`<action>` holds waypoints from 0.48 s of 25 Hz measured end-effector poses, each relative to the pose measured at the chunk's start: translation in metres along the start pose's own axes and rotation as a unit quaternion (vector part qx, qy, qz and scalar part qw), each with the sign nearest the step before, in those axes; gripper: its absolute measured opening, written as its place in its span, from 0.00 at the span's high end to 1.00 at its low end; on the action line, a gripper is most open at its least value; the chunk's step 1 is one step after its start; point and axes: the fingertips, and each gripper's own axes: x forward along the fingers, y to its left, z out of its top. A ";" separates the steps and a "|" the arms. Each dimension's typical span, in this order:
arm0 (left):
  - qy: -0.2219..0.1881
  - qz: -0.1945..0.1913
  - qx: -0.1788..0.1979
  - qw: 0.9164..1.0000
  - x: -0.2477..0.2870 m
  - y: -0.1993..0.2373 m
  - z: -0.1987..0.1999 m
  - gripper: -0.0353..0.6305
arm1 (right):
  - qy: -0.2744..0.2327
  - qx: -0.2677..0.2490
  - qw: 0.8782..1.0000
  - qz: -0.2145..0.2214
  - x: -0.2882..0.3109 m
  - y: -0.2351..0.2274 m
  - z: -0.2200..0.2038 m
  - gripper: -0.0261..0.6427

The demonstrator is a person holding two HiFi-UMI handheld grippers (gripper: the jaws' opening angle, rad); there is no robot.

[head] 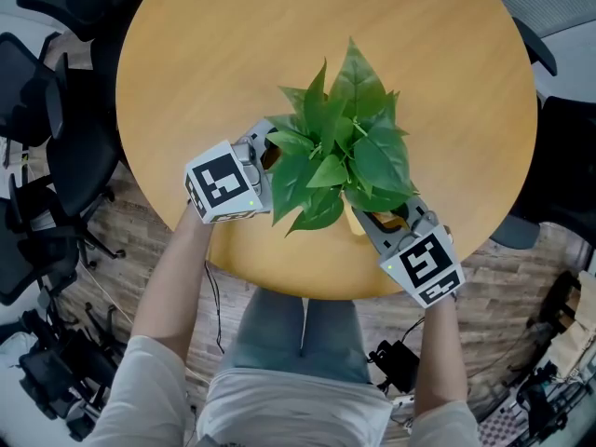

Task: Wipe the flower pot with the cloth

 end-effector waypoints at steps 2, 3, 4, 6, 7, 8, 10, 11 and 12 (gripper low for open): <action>-0.002 0.002 0.002 1.000 0.001 0.002 0.000 0.27 | 0.001 0.001 1.000 0.000 0.000 0.001 -0.001 0.87; -0.002 0.003 0.003 1.000 0.002 0.002 0.000 0.27 | 0.001 0.000 1.000 -0.001 0.001 0.001 -0.001 0.87; -0.003 0.004 0.003 1.000 0.002 0.003 0.000 0.28 | 0.002 0.000 1.000 -0.001 0.001 0.001 -0.001 0.87; -0.005 0.011 0.002 1.000 0.001 0.003 0.000 0.28 | 0.001 0.001 1.000 -0.003 -0.001 0.000 -0.001 0.87; -0.005 0.019 0.001 1.000 0.002 0.003 0.000 0.29 | -0.001 0.005 1.000 -0.004 -0.002 -0.002 -0.002 0.87; -0.006 0.030 0.001 1.000 0.002 0.004 0.001 0.29 | -0.002 0.011 1.000 -0.007 -0.005 -0.005 -0.004 0.87; -0.009 0.059 -0.002 0.998 0.004 0.004 0.001 0.29 | -0.005 0.026 1.000 -0.016 -0.010 -0.014 -0.009 0.87; -0.011 0.076 -0.003 0.997 0.005 0.004 0.001 0.29 | -0.005 0.031 0.999 -0.021 -0.013 -0.019 -0.012 0.87; -0.013 0.094 -0.004 0.996 0.004 0.004 0.000 0.30 | -0.003 0.032 0.999 -0.025 -0.015 -0.023 -0.014 0.87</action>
